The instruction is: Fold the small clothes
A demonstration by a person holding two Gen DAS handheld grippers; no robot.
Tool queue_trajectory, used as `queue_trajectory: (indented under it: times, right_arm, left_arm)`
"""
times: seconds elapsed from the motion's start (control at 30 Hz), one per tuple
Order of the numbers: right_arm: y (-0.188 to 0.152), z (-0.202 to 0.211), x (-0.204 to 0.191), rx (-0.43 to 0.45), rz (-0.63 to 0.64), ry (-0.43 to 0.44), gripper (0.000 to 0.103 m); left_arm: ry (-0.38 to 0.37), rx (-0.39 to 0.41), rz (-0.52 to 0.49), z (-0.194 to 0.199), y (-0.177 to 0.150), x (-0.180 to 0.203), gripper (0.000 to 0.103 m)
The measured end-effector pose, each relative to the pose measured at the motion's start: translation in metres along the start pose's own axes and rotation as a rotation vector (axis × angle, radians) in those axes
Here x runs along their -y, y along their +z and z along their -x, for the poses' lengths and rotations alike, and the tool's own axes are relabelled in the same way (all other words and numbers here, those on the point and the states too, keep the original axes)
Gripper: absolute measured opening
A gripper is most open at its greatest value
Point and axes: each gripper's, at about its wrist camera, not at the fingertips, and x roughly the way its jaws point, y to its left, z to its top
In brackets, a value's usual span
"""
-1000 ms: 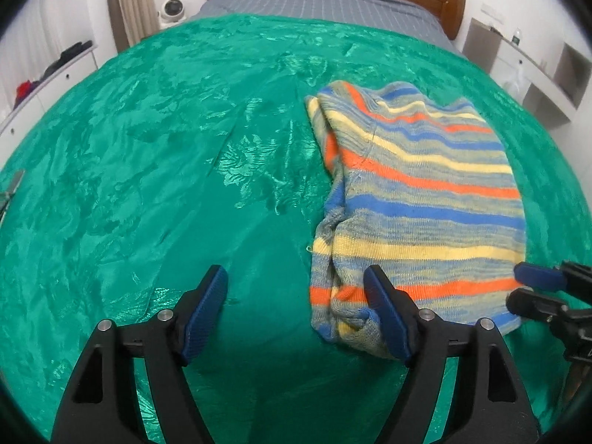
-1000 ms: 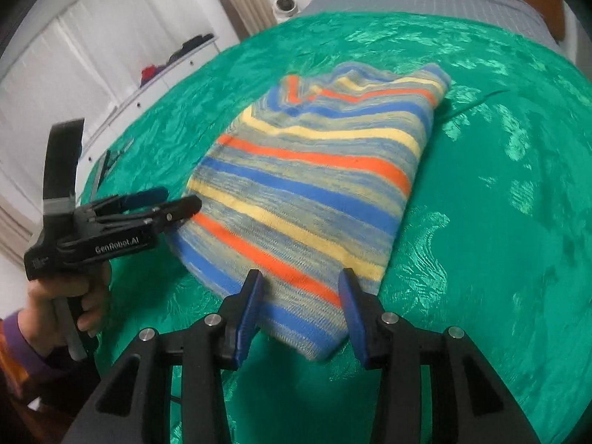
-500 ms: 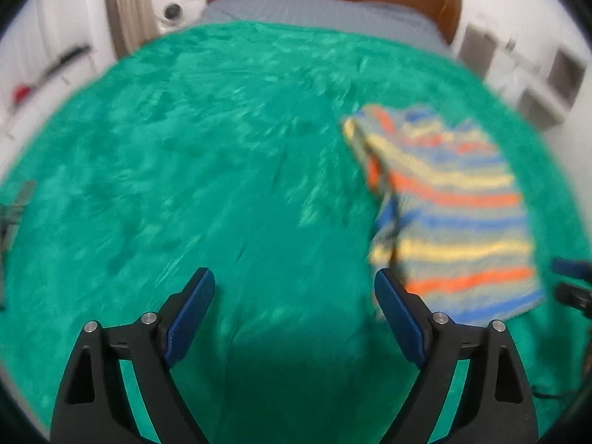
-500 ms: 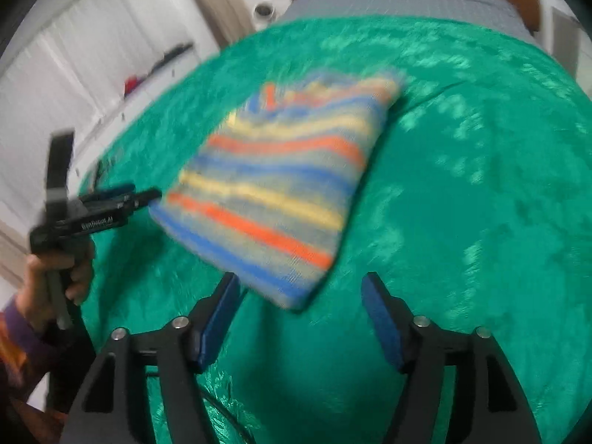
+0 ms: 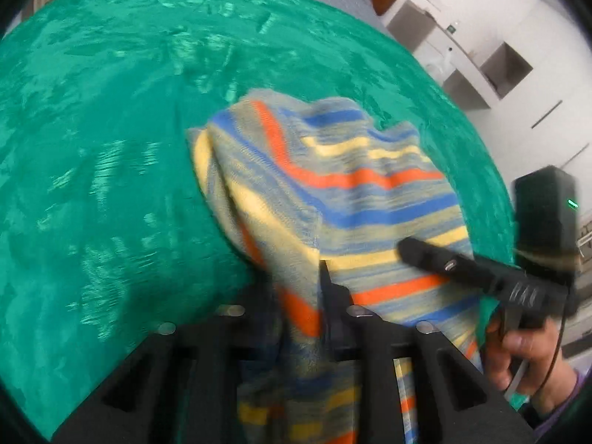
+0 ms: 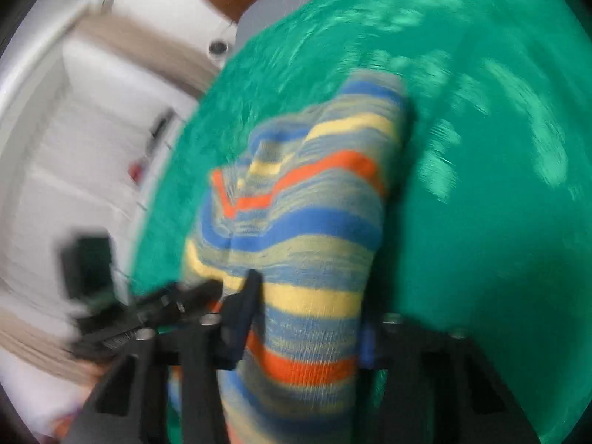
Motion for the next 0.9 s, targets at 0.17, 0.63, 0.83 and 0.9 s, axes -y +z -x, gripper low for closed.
queue_trajectory:
  times: [0.17, 0.63, 0.83, 0.9]
  right_arm:
    - [0.001, 0.039, -0.057, 0.133, 0.214, -0.075, 0.024]
    - [-0.021, 0.090, -0.018, 0.135, 0.101, -0.307, 0.086]
    - [-0.096, 0.153, -0.058, 0.161, 0.191, -0.422, 0.094]
    - [-0.111, 0.170, -0.067, 0.165, 0.192, -0.470, 0.096]
  left_arm:
    - [0.017, 0.112, -0.038, 0.036, 0.001, 0.022, 0.017]
    - [0.409, 0.205, -0.077, 0.080, -0.051, 0.016, 0.085]
    - [0.557, 0.366, -0.130, 0.145, -0.121, 0.051, 0.102]
    - [0.580, 0.404, -0.112, 0.166, -0.136, 0.067, 0.102]
